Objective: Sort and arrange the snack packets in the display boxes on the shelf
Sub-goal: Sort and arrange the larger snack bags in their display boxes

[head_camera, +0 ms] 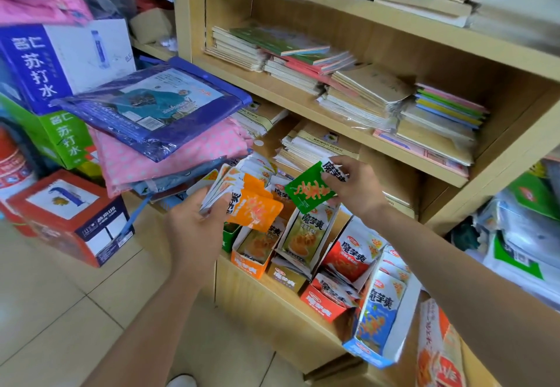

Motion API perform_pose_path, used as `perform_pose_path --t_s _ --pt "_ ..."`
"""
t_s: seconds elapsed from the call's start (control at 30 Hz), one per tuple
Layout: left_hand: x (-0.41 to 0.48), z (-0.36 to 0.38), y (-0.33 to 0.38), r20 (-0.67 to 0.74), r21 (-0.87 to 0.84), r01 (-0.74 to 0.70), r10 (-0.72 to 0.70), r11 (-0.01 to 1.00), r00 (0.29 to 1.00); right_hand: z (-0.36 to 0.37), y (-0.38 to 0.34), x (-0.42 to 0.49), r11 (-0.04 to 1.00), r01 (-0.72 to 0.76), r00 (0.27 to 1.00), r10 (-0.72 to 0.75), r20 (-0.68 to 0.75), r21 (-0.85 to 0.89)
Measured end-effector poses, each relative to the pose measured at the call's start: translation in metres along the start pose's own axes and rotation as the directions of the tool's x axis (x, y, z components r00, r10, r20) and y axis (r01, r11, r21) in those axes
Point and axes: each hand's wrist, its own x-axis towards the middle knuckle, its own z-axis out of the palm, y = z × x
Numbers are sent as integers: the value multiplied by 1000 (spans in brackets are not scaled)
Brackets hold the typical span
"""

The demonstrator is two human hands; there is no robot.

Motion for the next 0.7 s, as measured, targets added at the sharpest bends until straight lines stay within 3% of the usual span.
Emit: perform_pose_path --t_s 0.17,0.3,0.5,0.7 --pt "-2 5 -3 52 51 -24 21 998 998 4 -6 9 999 37 997 -38 -60 -14" --pt "-11 4 -2 163 168 -132 104 977 981 6 -19 23 985 18 999 -12 -35 172" --pt "-24 2 0 253 161 -253 208 954 945 23 -58 40 950 107 977 -154 146 292" --pt "-26 5 -4 310 222 -397 322 890 895 49 -78 57 961 205 899 -260 352 188"
